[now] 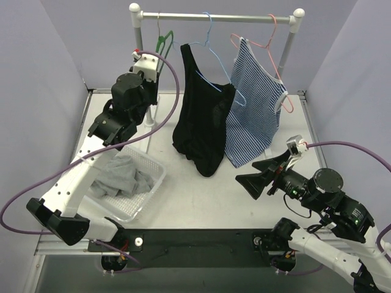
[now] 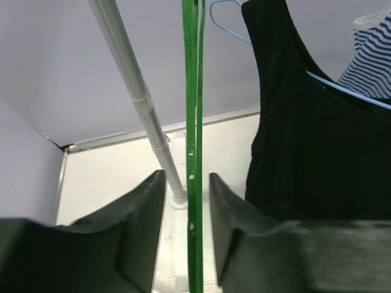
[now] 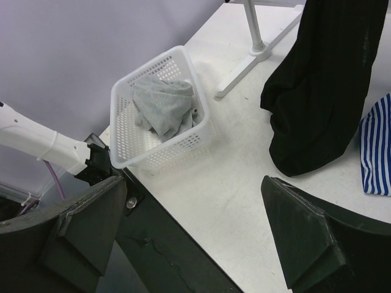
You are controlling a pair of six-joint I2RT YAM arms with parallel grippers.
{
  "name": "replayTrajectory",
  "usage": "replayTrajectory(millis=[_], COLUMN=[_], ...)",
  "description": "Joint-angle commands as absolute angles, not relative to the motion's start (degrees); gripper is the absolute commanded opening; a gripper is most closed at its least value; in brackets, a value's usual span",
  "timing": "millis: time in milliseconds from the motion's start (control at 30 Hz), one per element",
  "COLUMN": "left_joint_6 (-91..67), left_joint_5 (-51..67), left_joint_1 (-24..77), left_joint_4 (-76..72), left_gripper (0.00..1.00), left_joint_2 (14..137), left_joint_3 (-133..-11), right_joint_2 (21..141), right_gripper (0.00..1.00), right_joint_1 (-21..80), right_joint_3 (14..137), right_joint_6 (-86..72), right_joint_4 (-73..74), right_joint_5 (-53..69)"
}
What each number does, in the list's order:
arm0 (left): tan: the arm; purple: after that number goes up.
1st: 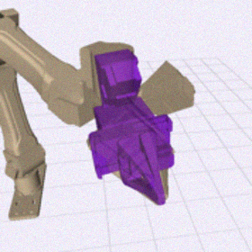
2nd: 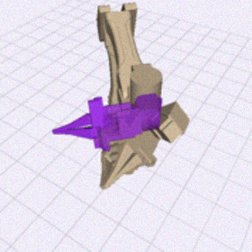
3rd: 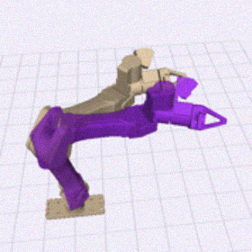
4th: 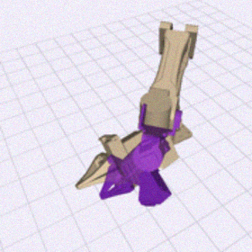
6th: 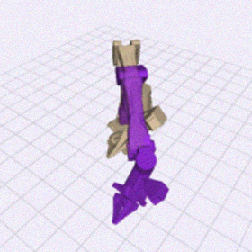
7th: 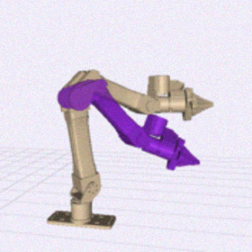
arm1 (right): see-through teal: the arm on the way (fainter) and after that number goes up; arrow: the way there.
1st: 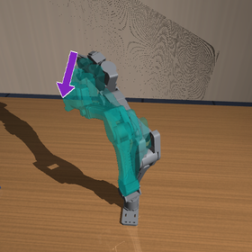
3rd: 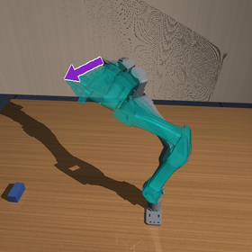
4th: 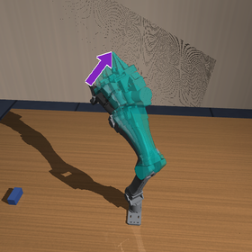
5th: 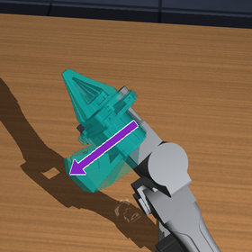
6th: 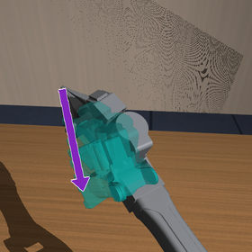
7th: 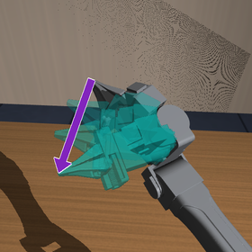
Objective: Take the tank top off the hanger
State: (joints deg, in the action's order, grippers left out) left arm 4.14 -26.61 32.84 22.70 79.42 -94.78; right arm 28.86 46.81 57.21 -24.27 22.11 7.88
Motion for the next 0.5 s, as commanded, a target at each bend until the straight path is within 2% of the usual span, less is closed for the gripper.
replayTrajectory(millis=[0,33,67,167,233,267,300,467], left_joint_6=[4.5,4.4,4.5,4.1,3.3,3.1,2.7,0.3], left_joint_5=[-24.5,-24.4,-23.6,-22.0,-20.4,-19.3,-16.4,-2.9], left_joint_1=[32.6,32.6,32.6,32.7,32.7,32.8,32.8,33.0], left_joint_4=[18.8,17.9,17.5,18.8,20.7,21.3,22.4,23.0], left_gripper=[0.54,0.60,0.77,0.86,0.89,0.94,0.96,0.97], left_joint_2=[73.0,71.9,69.5,65.0,62.6,60.0,58.5,48.2], left_joint_3=[-91.0,-87.7,-86.2,-81.7,-78.1,-76.5,-75.1,-63.0], right_joint_2=[31.6,32.1,33.4,36.5,38.7,41.1,42.5,52.4], right_gripper=[1.00,1.00,1.00,1.00,1.00,1.00,1.00,1.00], right_joint_1=[46.7,46.7,46.6,46.6,46.6,46.6,46.5,46.0], right_joint_3=[59.1,59.4,60.4,63.1,65.7,67.4,71.2,80.0], right_joint_6=[-23.8,-23.4,-22.6,-19.8,-13.3,-11.6,-8.8,-2.1], right_joint_4=[19.7,19.5,19.3,19.2,20.3,21.1,21.7,20.0], right_joint_5=[8.2,8.3,8.2,6.9,2.2,-0.2,-6.4,-12.2])
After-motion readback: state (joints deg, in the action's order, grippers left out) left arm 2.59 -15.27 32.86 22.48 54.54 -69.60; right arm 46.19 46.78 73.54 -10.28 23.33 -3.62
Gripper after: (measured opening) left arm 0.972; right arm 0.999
